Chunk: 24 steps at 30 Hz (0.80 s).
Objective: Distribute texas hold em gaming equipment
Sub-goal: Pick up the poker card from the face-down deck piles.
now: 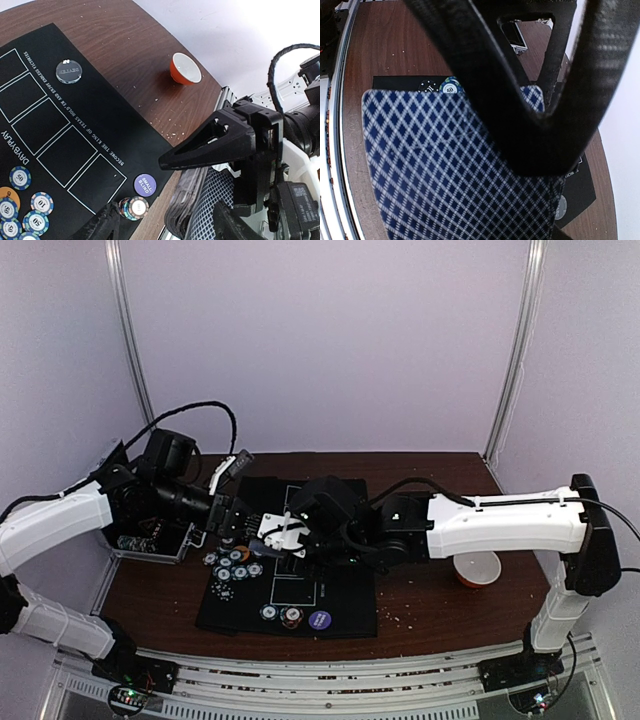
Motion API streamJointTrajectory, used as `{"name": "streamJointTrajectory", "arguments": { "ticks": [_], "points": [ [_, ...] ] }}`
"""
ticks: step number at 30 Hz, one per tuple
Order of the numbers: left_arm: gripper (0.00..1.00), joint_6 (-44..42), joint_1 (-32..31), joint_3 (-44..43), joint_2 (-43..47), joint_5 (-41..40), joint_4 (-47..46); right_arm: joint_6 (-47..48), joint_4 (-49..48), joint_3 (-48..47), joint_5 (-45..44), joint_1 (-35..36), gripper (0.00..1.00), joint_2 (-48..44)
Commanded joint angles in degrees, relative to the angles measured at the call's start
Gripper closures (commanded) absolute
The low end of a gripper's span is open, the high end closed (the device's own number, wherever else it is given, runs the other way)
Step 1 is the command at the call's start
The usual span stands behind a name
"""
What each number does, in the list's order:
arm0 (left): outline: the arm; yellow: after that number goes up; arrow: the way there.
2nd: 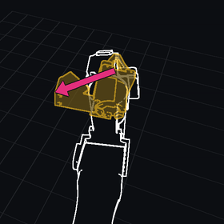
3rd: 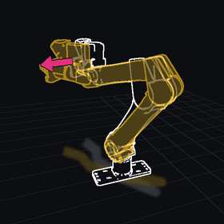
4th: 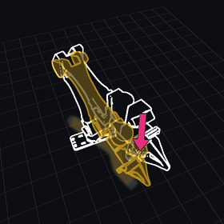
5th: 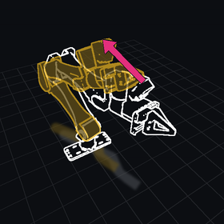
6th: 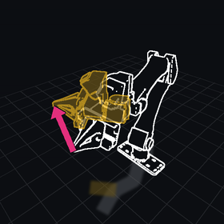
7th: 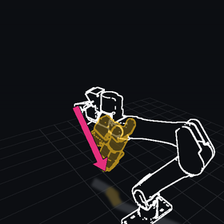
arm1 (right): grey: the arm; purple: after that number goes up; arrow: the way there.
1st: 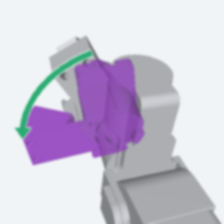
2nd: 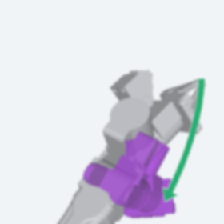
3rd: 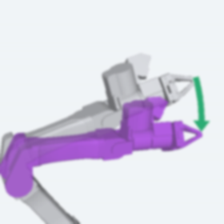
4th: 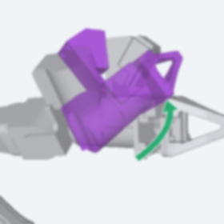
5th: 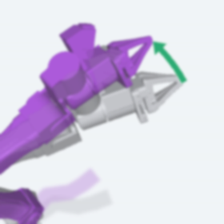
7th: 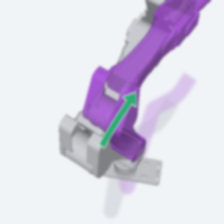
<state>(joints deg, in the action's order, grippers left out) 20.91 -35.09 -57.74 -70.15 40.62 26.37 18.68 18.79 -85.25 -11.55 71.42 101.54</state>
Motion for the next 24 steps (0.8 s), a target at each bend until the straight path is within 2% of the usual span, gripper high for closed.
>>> {"name": "streamJointTrajectory", "arguments": {
  "ticks": [1, 2, 6, 8, 15, 19, 21, 24],
  "points": [
    [0.36, -2.03, 0.71, -2.8, 1.58, -3.19, 2.39, -0.48, 0.22, -1.8, -0.85, -0.09, 0.49, -0.02],
    [0.39, -2.16, 0.83, -3.08, 1.64, -4.33, 2.99, -0.47, 0.28, -1.78, -0.84, -0.06, 0.5, 0.0],
    [0.64, -2.61, 0.85, -3.38, 1.06, -5.26, 4.46, -0.48, 0.29, -1.76, -0.81, -0.05, 0.5, 0.06],
    [0.69, -2.92, 0.88, -3.19, 0.94, -3.33, 4.41, -0.48, 0.24, -1.76, -0.84, -0.13, 0.5, 0.04],
    [0.73, -3.74, 0.87, -3.19, 1.46, -0.38, 3.86, -0.48, 0.25, -1.84, -0.75, -0.23, 0.5, 0.45],
    [0.64, -3.84, 0.84, -3.02, 1.54, 0.6, 3.87, -0.48, 0.27, -1.92, -0.66, -0.35, 0.5, 0.62],
    [0.63, -3.86, 0.83, -3.12, 1.6, 0.6, 3.86, -0.46, 0.24, -2.02, -0.63, -0.31, 0.51, 0.74],
    [0.69, -3.86, 0.83, -3.1, 1.61, 0.91, 3.86, -0.4, 0.46, -2.2, -0.66, -0.4, 0.51, 0.94]
  ]
}}
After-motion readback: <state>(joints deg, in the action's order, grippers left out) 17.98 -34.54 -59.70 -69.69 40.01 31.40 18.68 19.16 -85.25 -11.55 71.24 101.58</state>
